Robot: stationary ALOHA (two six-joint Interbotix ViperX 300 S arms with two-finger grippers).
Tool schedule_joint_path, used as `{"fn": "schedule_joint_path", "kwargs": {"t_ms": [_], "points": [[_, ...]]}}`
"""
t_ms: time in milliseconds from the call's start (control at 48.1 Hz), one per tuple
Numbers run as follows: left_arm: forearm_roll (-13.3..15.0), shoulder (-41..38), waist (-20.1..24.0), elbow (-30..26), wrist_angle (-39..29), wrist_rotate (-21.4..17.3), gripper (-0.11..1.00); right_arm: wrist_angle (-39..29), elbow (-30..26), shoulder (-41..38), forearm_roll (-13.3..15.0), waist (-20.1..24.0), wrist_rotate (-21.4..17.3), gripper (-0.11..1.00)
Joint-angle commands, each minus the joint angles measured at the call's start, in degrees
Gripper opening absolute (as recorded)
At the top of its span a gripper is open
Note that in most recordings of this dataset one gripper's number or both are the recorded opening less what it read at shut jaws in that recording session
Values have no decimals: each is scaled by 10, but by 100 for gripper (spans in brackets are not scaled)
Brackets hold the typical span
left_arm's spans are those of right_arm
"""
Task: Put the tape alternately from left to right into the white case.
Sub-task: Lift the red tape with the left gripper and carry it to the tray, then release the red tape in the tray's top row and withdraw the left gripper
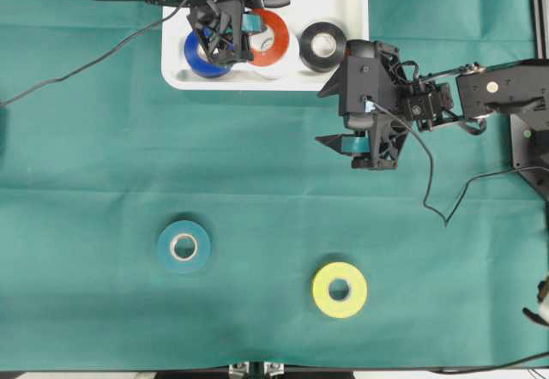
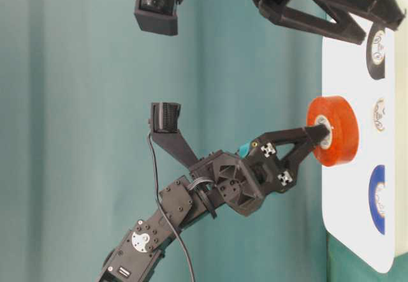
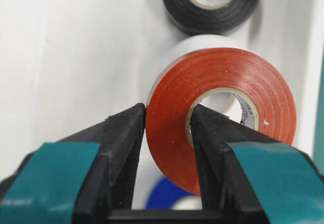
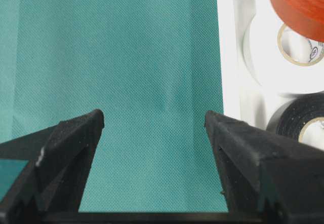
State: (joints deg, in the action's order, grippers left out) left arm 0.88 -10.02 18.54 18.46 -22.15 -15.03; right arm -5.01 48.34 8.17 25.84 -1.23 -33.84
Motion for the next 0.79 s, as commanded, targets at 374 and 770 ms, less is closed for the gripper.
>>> {"fn": "schedule_joint_path", "kwargs": {"t_ms": [374, 770], "points": [[3, -11, 69, -3, 90, -58, -2, 9, -5, 12, -1, 1, -1, 85], [3, -15, 66, -2, 98, -78, -2, 9, -5, 12, -1, 2, -1, 85]]}}
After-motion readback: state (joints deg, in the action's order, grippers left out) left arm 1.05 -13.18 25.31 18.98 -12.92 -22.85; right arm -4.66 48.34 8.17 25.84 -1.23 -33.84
